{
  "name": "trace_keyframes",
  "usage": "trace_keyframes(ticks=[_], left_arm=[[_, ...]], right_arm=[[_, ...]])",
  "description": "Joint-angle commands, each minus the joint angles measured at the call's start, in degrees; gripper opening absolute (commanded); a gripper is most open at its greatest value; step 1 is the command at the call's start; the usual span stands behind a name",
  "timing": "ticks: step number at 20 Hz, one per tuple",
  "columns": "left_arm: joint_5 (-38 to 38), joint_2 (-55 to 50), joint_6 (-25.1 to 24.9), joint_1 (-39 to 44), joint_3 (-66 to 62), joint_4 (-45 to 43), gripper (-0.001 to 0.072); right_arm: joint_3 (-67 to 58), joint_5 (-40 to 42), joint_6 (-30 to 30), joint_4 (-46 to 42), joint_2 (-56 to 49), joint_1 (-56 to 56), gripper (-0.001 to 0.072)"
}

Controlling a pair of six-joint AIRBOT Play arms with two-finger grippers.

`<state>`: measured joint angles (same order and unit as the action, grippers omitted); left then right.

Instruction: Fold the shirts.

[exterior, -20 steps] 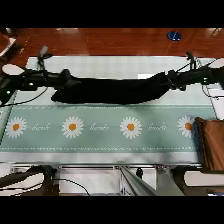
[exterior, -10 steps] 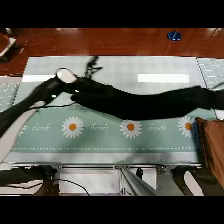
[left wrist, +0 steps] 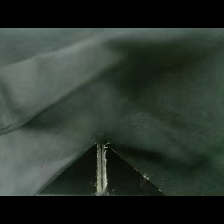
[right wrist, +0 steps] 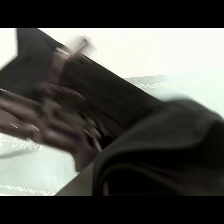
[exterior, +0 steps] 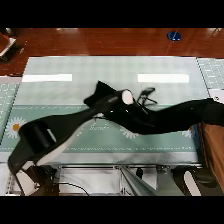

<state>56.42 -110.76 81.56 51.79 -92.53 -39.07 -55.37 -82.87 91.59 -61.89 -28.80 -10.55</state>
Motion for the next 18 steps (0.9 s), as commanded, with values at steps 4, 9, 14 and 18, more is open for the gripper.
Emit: trace_keyframes(ticks=[4,9,14,18], left_arm=[[8.4,0.3,3.8,-3.5,-7.6,-1.4,0.0023],[18.7,16.6,1.1,-17.9,-1.3,-21.6,0.0023],[14.3,45.2,1.2,-33.6,17.4,-31.9,0.0023],[12.1,63.3,1.7,-40.3,30.7,-31.9,0.0024]], right_arm=[[-2.3,-1.5,-3.7,5.3,-6.3,0.1,0.003],[-12.3,-0.1,-7.2,12.3,-19.9,8.1,0.003],[-22.6,10.3,-7.2,8.8,-39.1,25.4,0.003],[-29.6,16.6,-7.1,9.0,-55.2,32.5,0.0031]])
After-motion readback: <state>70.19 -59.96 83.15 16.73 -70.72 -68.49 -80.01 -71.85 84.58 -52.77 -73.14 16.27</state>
